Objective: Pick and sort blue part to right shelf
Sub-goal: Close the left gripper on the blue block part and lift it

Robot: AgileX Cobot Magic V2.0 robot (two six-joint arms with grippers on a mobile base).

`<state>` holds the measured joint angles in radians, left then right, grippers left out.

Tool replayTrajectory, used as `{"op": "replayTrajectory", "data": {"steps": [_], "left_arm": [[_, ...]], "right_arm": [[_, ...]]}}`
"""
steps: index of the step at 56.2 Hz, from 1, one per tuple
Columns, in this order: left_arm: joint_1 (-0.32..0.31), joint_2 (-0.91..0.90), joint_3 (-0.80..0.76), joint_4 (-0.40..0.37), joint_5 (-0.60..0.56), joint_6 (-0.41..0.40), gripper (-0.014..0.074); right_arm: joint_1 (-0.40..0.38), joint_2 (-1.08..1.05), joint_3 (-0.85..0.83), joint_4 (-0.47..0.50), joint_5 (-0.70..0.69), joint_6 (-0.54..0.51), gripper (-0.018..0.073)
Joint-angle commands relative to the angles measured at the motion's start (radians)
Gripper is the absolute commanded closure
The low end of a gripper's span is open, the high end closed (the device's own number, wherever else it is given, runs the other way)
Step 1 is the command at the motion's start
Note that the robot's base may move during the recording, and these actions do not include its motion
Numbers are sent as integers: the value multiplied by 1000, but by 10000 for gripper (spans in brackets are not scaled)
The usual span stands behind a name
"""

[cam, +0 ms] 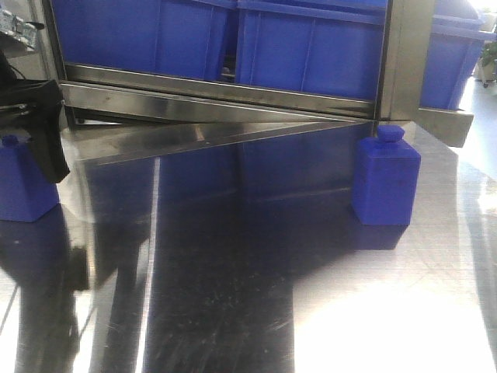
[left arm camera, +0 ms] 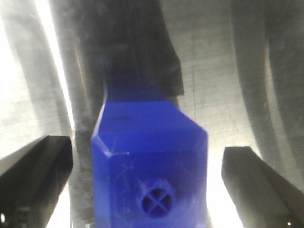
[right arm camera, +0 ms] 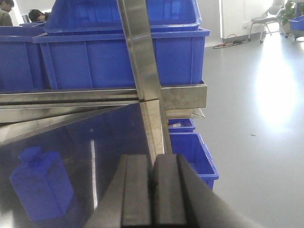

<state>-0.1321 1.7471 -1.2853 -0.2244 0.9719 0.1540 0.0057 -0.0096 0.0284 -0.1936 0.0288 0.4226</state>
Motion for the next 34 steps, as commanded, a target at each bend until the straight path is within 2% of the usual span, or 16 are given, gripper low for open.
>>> {"op": "replayTrajectory", "data": {"steps": [1, 15, 21, 26, 34], "left_arm": [[-4, -45, -33, -12, -5, 1, -38], [-4, -45, -33, -12, -5, 1, 239], [-4, -45, -34, -12, -5, 1, 321], [-4, -45, -39, -12, -11, 1, 352], [-4, -45, -59, -10, -7, 1, 353]], "right_arm": [[-6, -12, -7, -3, -86, -7, 501], [-6, -12, -7, -3, -86, -7, 501], [-6, -12, -7, -3, -86, -7, 501], [-6, -12, -7, -3, -86, -7, 501], [-6, -12, -7, -3, -86, -7, 501]]}}
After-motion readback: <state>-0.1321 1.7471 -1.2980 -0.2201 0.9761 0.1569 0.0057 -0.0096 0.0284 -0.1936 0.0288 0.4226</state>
